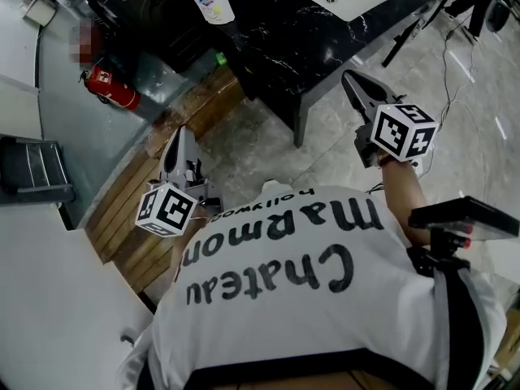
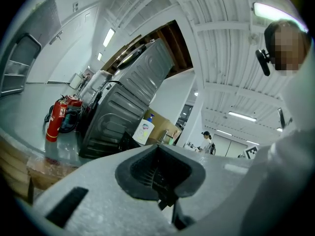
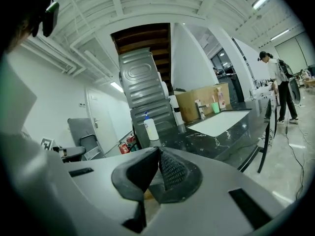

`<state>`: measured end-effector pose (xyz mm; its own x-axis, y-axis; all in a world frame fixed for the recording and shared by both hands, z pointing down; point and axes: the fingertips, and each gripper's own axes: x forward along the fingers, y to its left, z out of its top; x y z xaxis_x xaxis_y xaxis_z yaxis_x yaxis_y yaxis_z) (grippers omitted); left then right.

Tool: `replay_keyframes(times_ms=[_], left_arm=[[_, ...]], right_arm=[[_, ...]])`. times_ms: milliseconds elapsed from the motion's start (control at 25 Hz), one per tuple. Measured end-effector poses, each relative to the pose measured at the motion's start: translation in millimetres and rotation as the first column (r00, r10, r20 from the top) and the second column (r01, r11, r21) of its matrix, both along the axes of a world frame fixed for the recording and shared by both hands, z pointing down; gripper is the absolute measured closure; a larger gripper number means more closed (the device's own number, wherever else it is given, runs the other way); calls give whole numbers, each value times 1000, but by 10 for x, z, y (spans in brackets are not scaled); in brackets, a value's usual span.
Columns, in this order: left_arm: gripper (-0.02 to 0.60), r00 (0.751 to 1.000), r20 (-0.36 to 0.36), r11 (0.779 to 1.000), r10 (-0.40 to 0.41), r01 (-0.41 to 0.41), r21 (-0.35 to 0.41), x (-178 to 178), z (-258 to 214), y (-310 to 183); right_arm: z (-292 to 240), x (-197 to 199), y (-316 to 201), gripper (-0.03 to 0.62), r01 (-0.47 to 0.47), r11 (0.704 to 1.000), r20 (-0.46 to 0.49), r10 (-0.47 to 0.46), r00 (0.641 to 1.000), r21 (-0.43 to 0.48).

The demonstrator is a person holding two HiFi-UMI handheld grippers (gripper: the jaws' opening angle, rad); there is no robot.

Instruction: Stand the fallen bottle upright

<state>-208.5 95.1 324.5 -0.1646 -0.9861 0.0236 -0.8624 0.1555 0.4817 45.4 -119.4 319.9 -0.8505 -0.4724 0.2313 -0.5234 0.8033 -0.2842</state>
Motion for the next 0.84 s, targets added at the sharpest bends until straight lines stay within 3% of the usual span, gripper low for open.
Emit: replay_keyframes(times_ms=[560,840], left_arm=[[566,999,23,999,25,-25,28,-1029,-182,-339],[566,1000,-7,1000,15,-15,6,-1264,-12,-385]], right_arm=[[-158,-1079,-329,580,-16,1000,-10,16,1000,23],[-75,-1336,-433,580,-13,1000,-17,13,1000,14]])
